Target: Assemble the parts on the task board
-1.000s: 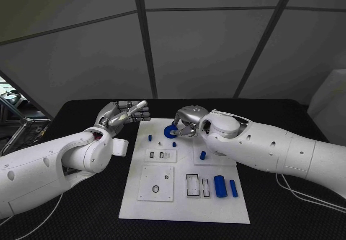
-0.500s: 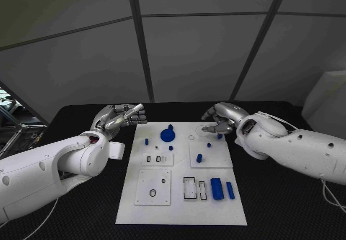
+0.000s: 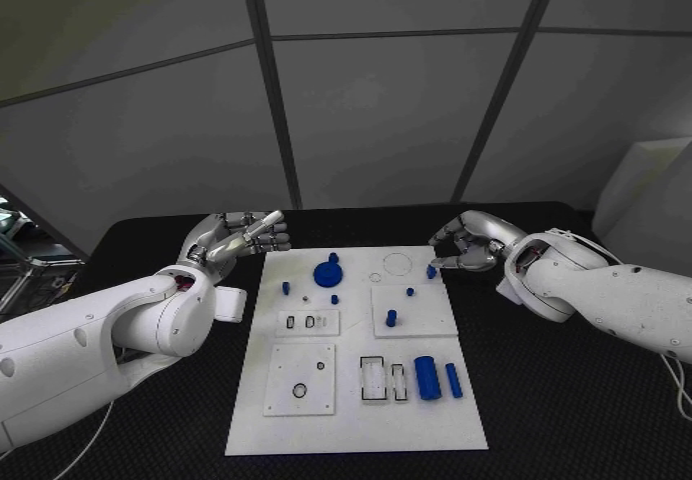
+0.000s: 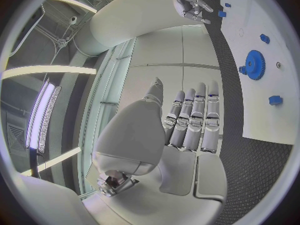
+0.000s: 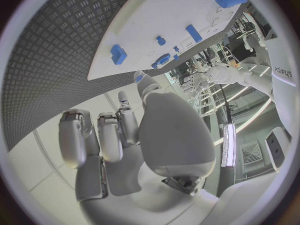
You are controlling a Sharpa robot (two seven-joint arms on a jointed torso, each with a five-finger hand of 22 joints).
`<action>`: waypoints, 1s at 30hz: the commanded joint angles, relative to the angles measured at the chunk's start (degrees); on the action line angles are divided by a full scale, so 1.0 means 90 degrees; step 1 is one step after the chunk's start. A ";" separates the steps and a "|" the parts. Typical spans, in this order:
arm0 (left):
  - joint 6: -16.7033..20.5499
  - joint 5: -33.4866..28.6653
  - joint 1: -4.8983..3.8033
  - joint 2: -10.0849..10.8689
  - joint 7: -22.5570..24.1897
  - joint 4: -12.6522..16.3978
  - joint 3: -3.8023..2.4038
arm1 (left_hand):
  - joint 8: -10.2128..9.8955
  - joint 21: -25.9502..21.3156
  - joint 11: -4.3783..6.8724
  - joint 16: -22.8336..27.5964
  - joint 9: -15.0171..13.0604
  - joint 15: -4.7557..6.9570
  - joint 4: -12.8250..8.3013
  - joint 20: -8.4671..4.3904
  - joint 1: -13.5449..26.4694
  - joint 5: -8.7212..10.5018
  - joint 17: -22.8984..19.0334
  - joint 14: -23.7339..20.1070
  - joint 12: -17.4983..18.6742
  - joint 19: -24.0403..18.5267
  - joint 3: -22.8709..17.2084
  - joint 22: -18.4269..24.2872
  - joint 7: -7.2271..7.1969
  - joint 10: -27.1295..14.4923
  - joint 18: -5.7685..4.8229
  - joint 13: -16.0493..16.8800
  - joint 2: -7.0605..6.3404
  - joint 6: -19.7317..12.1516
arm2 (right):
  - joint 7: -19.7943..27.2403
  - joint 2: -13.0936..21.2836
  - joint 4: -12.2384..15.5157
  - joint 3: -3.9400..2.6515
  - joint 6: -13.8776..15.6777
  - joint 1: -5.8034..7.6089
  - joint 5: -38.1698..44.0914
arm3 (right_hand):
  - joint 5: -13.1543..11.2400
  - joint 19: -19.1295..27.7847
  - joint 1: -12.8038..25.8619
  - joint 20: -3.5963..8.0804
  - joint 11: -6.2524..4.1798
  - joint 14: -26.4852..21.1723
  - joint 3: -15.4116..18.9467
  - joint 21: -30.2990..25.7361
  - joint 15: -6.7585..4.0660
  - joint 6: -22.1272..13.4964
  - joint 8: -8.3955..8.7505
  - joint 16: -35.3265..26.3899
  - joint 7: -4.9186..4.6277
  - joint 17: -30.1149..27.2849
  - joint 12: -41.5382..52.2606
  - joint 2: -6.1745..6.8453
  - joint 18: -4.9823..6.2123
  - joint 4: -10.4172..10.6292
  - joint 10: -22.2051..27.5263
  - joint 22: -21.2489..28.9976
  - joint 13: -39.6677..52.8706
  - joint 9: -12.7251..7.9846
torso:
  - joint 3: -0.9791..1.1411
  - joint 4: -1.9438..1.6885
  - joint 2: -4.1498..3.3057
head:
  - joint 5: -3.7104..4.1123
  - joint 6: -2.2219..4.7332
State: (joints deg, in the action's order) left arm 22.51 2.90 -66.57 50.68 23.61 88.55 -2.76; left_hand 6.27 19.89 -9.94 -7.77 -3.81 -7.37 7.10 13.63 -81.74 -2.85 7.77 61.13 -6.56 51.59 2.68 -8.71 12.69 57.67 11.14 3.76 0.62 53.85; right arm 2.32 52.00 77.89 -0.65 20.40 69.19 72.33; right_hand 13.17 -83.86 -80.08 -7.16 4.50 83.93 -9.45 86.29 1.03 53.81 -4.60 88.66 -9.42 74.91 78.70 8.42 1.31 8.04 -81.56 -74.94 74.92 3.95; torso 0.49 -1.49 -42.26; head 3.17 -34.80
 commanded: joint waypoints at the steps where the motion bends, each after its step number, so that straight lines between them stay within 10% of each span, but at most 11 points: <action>1: -0.0092 0.0013 -0.0006 -0.0020 0.0003 -0.0018 -0.0003 | -0.0042 0.0035 0.0001 0.0039 0.0002 -0.0003 -0.0028 -0.0017 -0.0009 0.0007 0.0010 0.0018 0.0039 0.0048 0.0000 0.0007 -0.0003 0.0014 -0.0079 -0.0008 0.0059 0.0032 | 0.0353 -0.0040 -0.0120 -0.0003 -0.0218 -0.0044 -0.0259 | 0.0035 0.0051 -0.0055 0.0018 0.0010 0.0566 0.0012 -0.0033 -0.0054 -0.0024 0.0041 -0.0039 -0.0011 0.1221 -0.0029 -0.0007 0.0074 -0.0039 0.0049 -0.0785 0.0360 -0.0007 | -0.0007 -0.0013 -0.0001 | 0.0023 -0.0002; 30: -0.0096 0.0013 0.0000 -0.0044 -0.0007 -0.0094 -0.0001 | -0.0044 0.0035 0.0002 0.0043 0.0002 -0.0003 -0.0034 -0.0017 -0.0013 0.0007 0.0011 0.0021 0.0039 0.0050 -0.0001 0.0008 -0.0005 0.0020 -0.0079 -0.0007 0.0062 0.0037 | 0.0462 -0.0245 -0.0535 -0.0003 -0.0485 -0.0234 -0.0255 | 0.0117 0.0010 -0.0169 0.0021 0.0005 0.0582 0.0065 -0.0016 -0.0057 0.0147 -0.0031 -0.0018 -0.0006 0.1279 0.0049 -0.0123 0.0063 -0.0133 -0.0016 -0.0832 0.0443 0.0025 | -0.0028 -0.0011 0.0001 | 0.0015 -0.0083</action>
State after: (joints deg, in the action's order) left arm 22.28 2.90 -66.50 50.34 23.59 87.69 -2.72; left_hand 6.28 19.90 -9.94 -7.77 -3.81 -7.37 7.10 13.42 -81.74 -2.85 7.81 61.13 -6.56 51.79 2.67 -8.72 12.69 57.67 11.14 3.76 0.62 53.85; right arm 5.79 49.86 73.08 -0.65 17.08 67.00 70.18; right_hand 13.98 -83.66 -81.51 -6.96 4.50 83.93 -8.82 86.30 1.03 54.83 -4.68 88.66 -9.53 74.91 78.95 7.59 1.31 7.11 -81.57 -74.92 74.92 4.09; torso 0.21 -1.62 -42.26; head 3.33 -35.54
